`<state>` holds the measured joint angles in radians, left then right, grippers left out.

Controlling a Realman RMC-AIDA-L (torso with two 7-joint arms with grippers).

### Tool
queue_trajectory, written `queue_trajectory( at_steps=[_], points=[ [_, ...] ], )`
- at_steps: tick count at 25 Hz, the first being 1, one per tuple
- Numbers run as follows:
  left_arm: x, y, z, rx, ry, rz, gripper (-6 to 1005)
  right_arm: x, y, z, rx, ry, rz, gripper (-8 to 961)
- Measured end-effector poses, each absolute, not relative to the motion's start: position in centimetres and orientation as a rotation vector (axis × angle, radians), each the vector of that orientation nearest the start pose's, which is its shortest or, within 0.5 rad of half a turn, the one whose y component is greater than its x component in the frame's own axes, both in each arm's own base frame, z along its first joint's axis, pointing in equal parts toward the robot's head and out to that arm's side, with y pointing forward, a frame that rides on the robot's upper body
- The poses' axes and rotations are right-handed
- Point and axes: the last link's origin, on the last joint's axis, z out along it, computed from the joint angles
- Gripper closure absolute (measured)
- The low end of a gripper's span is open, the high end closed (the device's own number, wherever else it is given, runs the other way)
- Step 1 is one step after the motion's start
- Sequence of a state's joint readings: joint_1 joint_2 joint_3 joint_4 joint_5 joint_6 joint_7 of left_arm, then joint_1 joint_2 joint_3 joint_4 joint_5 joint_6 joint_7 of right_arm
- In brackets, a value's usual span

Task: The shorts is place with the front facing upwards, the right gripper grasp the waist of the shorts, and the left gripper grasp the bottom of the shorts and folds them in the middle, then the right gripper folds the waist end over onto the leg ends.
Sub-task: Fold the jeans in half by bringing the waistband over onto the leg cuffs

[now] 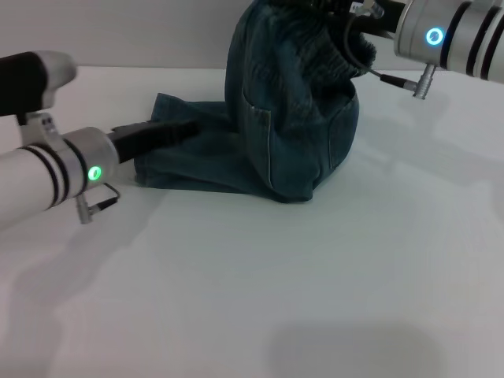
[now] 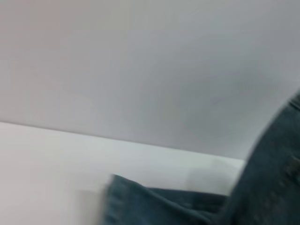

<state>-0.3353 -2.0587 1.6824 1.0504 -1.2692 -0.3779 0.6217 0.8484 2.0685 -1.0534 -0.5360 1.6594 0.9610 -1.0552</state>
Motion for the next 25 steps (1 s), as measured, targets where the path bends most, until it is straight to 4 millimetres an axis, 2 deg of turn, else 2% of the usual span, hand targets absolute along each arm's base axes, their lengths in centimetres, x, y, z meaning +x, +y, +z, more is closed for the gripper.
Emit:
queue_trajectory(
  at_steps=[6, 9, 19, 24, 25],
  points=[
    [-26.0, 38.1, -1.5, -1.874, -1.207, -0.526, 169, 13.4, 45.4, -2.8, -2.28, 1.361, 1.024, 854],
    [-26.5, 37.9, -0.8, -1.838, -1.194, -0.534, 169, 13.1, 45.6, -3.2, -2.284, 1.345, 0.994, 845],
    [-26.6, 38.2, -0.6, -1.824, -1.169, -0.528, 169, 9.6, 47.8, -4.0, -2.315, 1.237, 0.874, 815],
    [-26.6, 38.3, -0.4, -1.801, -1.154, -0.533, 169, 7.6, 48.1, -5.4, -2.379, 1.179, 0.74, 800],
    [-26.6, 38.4, -0.3, -1.794, -1.148, -0.536, 169, 7.4, 48.2, -5.6, -2.384, 1.174, 0.724, 766]
  ],
)
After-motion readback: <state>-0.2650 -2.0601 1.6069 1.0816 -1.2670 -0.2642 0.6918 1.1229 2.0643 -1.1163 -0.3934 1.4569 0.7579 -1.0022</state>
